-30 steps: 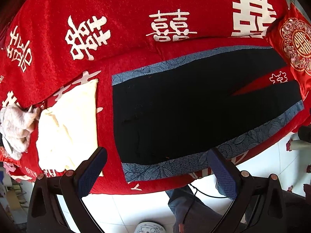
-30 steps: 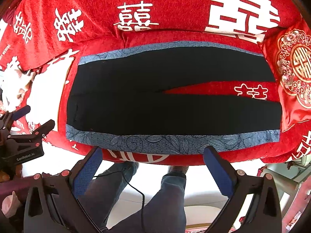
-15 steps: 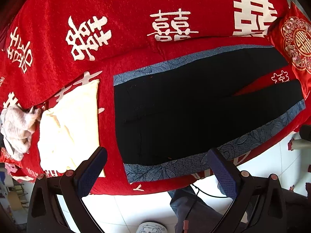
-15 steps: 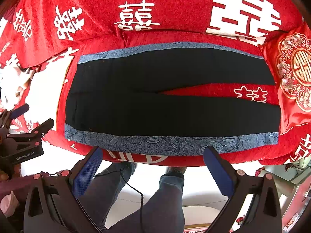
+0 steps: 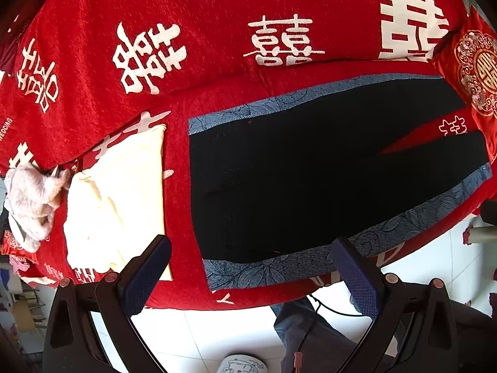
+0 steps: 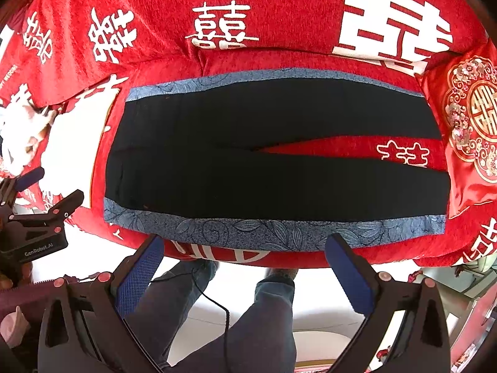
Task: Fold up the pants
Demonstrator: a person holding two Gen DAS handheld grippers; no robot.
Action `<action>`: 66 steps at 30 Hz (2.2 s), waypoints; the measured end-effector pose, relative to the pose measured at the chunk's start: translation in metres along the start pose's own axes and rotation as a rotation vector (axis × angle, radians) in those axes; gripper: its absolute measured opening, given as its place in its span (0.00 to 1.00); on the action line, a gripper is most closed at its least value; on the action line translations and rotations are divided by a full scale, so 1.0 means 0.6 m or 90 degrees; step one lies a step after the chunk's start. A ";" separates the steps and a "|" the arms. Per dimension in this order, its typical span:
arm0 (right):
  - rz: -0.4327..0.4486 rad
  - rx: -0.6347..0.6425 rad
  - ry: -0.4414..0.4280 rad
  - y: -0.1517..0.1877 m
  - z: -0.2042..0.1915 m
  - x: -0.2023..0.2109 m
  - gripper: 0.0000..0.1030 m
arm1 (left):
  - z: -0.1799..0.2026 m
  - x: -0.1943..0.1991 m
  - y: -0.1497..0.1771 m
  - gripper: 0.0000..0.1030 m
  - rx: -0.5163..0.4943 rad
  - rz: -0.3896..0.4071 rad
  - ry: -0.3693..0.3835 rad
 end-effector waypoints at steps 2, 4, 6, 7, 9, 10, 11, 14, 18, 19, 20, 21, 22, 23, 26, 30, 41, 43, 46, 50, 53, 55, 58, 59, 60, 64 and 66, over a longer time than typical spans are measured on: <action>0.001 0.001 0.000 -0.001 0.000 0.001 1.00 | -0.001 0.000 0.001 1.00 0.002 0.000 -0.003; 0.003 0.003 -0.002 -0.001 -0.002 0.001 1.00 | -0.003 0.001 0.002 1.00 0.006 -0.001 -0.006; 0.005 0.005 -0.004 -0.002 -0.003 0.000 1.00 | -0.006 0.002 0.005 1.00 0.012 -0.002 -0.011; 0.005 0.007 -0.006 -0.003 -0.004 0.000 1.00 | -0.006 0.002 0.006 1.00 0.015 -0.002 -0.013; 0.007 0.011 -0.008 -0.003 -0.004 -0.001 1.00 | -0.009 0.004 0.010 1.00 0.022 -0.002 -0.019; 0.008 0.013 -0.010 -0.004 -0.004 0.000 1.00 | -0.009 0.005 0.012 1.00 0.025 -0.002 -0.022; 0.009 0.015 -0.011 -0.004 -0.004 0.000 1.00 | -0.009 0.006 0.013 1.00 0.028 -0.002 -0.024; 0.012 0.022 -0.015 -0.005 -0.004 0.000 1.00 | -0.009 0.007 0.018 1.00 0.035 -0.003 -0.032; 0.015 0.031 -0.023 -0.006 0.001 -0.002 1.00 | -0.003 0.010 0.028 1.00 0.044 -0.004 -0.048; 0.016 0.033 -0.025 -0.006 0.003 -0.003 1.00 | -0.001 0.011 0.030 1.00 0.046 -0.004 -0.052; 0.016 0.035 -0.027 -0.007 0.005 -0.004 1.00 | 0.000 0.012 0.032 1.00 0.049 -0.005 -0.056; 0.017 0.037 -0.030 -0.008 0.007 -0.005 1.00 | 0.002 0.014 0.033 1.00 0.050 -0.006 -0.061; 0.017 0.039 -0.032 -0.008 0.010 -0.006 1.00 | 0.004 0.016 0.036 1.00 0.055 -0.006 -0.067; 0.017 0.041 -0.035 -0.009 0.012 -0.007 1.00 | 0.006 0.017 0.039 1.00 0.059 -0.008 -0.070; 0.019 0.050 -0.040 -0.009 0.022 -0.007 1.00 | 0.012 0.019 0.047 1.00 0.076 -0.015 -0.075; 0.020 0.067 -0.038 -0.002 0.038 -0.006 1.00 | 0.018 0.022 0.063 1.00 0.122 -0.027 -0.075; -0.010 0.076 -0.062 0.040 0.092 -0.050 1.00 | 0.052 0.028 0.128 1.00 0.231 -0.086 -0.044; -0.022 0.067 -0.089 0.047 0.092 -0.062 1.00 | 0.048 0.027 0.137 1.00 0.235 -0.090 -0.034; -0.031 0.057 -0.149 0.055 0.077 -0.078 1.00 | 0.032 0.015 0.151 1.00 0.240 -0.088 -0.018; -0.037 0.045 -0.223 0.062 0.046 -0.115 1.00 | -0.008 -0.039 0.156 1.00 0.253 -0.077 0.010; -0.052 0.003 -0.280 0.066 0.021 -0.163 1.00 | -0.035 -0.108 0.151 1.00 0.268 -0.097 0.035; -0.068 -0.020 -0.330 0.064 -0.007 -0.204 1.00 | -0.048 -0.146 0.151 1.00 0.280 -0.102 0.060; -0.082 -0.026 -0.379 0.061 -0.058 -0.264 1.00 | -0.067 -0.208 0.154 1.00 0.301 -0.099 0.107; -0.086 -0.029 -0.397 0.060 -0.075 -0.284 1.00 | -0.072 -0.222 0.156 1.00 0.307 -0.094 0.120; -0.094 -0.035 -0.423 0.059 -0.093 -0.307 1.00 | -0.077 -0.230 0.158 1.00 0.312 -0.088 0.131; -0.109 -0.057 -0.497 0.055 -0.145 -0.381 0.97 | -0.103 -0.266 0.169 0.87 0.334 -0.054 0.198; -0.104 -0.072 -0.520 0.051 -0.161 -0.415 0.84 | -0.111 -0.285 0.173 0.87 0.334 -0.048 0.226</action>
Point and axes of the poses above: each gripper's, at about its wrist camera, not at the fingertips, and x roughly against the way its jaws point, z to its right, y to its underside, the point moved 2 cm from there along -x, roughly the way its jaws point, and after that the axes turned 10 degrees about -z, right-handed, at the moved point
